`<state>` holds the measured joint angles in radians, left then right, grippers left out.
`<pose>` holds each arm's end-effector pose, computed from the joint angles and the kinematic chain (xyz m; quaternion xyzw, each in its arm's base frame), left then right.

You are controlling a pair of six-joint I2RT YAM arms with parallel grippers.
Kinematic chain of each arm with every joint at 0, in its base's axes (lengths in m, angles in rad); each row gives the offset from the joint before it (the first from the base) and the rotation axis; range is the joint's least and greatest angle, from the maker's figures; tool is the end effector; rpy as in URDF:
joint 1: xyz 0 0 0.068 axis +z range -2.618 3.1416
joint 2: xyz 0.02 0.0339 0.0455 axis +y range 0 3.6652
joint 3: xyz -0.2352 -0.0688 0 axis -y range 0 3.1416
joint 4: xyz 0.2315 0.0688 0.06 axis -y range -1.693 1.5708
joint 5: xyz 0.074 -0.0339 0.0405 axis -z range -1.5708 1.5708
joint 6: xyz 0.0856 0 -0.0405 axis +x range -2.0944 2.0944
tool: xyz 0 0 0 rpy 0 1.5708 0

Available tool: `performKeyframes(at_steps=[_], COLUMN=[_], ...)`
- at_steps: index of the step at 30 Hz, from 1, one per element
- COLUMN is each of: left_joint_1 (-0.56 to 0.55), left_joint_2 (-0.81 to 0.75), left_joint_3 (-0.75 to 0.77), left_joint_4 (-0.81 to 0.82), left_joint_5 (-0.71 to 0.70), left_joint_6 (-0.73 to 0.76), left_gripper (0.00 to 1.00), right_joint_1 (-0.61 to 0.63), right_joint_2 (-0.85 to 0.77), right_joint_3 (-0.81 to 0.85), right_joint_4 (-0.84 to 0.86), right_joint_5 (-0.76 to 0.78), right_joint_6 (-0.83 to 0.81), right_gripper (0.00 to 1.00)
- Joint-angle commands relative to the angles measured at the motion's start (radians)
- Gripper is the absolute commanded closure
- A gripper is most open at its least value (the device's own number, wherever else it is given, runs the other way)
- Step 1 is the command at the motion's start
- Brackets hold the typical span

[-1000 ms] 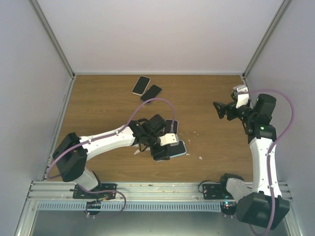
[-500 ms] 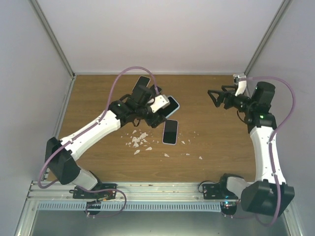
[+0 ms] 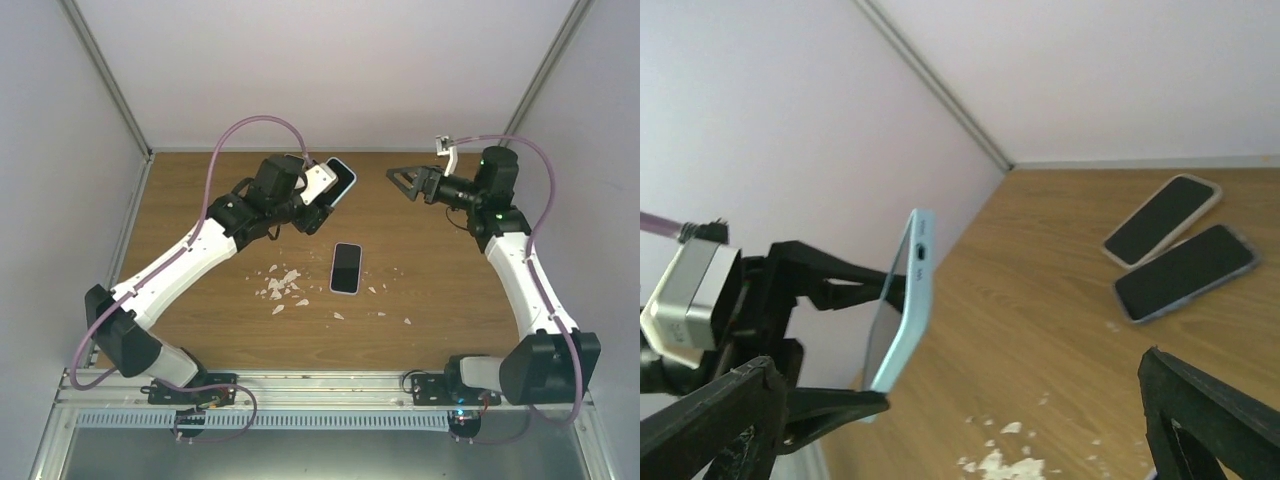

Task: Take the phone out of the phone case
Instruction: Pick up the phone at the center of the board, then adjust the phone.

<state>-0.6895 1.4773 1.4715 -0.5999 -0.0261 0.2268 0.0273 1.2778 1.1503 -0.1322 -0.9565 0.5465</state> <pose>0.2800 -0.2280 0.3155 0.3863 0.7971 -0.0951 0.4543 0.3065 0.0783 0.3371 -0.0905 0.7522 0.5031 0.4158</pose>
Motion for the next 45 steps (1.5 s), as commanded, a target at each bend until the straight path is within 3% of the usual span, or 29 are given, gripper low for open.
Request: performKeyframes(at_steps=[1,17,28,37,40,45], left_joint_1=[0.005,-0.029,-0.078,-0.100,-0.100,-0.079], left_joint_2=[0.014,0.191,0.237,0.239,0.221,0.156], left_joint_3=[0.100,0.300,0.338,0.337,0.320,0.281], left_joint_4=[0.119,0.085,0.088,0.083,0.079,0.045], left_joint_5=[-0.017,-0.001,-0.046,-0.040,-0.029,0.021], left_joint_6=[-0.043,-0.081,-0.076,-0.068,-0.058,-0.017], left_gripper=[0.57,0.56,0.56,0.52,0.42,0.09], right_joint_1=[0.053,0.168,0.179,0.179,0.168,0.112], right_joint_2=[0.016,0.115,0.131,0.114,0.096,0.024], right_joint_3=[-0.017,0.018,-0.001,-0.018,-0.032,-0.055], right_joint_4=[0.105,0.198,0.217,0.208,0.220,0.247], right_joint_5=[-0.036,-0.018,0.009,0.034,0.029,-0.005], right_joint_6=[0.119,0.237,0.280,0.295,0.299,0.277], right_gripper=[0.06,0.23,0.63,0.88,0.97,0.99])
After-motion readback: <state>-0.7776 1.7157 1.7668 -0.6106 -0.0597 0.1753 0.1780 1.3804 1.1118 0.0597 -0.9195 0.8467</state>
